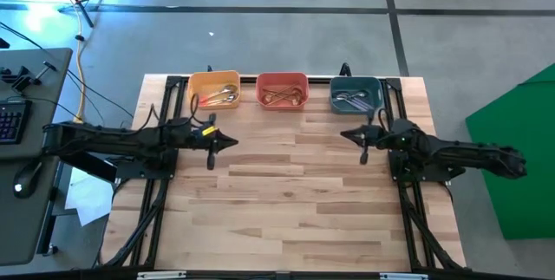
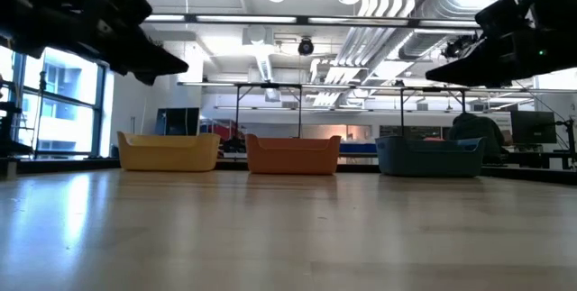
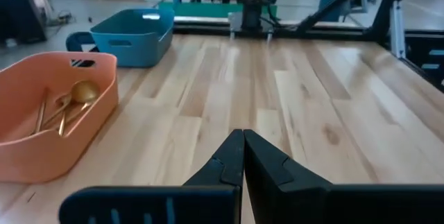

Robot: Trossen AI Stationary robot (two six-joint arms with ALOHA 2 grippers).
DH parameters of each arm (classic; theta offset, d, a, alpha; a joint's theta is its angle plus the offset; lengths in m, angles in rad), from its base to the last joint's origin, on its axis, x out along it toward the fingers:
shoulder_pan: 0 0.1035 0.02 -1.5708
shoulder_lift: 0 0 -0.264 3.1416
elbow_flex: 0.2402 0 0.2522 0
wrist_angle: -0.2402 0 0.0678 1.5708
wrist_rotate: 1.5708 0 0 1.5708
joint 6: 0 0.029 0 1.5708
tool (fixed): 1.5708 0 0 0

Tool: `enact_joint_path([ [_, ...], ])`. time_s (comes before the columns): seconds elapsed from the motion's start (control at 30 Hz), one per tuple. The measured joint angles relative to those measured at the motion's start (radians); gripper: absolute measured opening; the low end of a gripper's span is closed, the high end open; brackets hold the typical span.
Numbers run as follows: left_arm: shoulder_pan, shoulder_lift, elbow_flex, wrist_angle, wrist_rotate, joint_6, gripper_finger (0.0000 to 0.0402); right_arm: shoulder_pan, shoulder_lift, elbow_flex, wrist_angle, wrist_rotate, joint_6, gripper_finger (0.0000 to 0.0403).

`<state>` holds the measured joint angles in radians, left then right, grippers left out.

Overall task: Sort silverware by color (type)
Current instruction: Return to Home Position

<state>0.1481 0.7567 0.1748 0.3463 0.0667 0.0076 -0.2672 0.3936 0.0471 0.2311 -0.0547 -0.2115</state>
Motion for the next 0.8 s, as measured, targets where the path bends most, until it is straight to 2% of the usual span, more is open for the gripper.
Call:
enact_joint_path([
  [0.27, -0.037, -0.183, -0.087, 0.001, -0.057, 0.001, 0.0, 0.0, -0.209, 0.0, -0.151, 0.002, 0.013, 0.0],
  [0.57, -0.039, -0.371, -0.092, -0.105, -0.08, 0.012, 0.0, 0.0, -0.387, 0.0, -0.263, 0.065, 0.024, 0.0],
  [0.8, -0.039, -0.48, -0.106, -0.131, -0.128, 0.03, 0.0, 0.002, -0.384, -0.037, -0.201, 0.147, 0.058, 0.0],
])
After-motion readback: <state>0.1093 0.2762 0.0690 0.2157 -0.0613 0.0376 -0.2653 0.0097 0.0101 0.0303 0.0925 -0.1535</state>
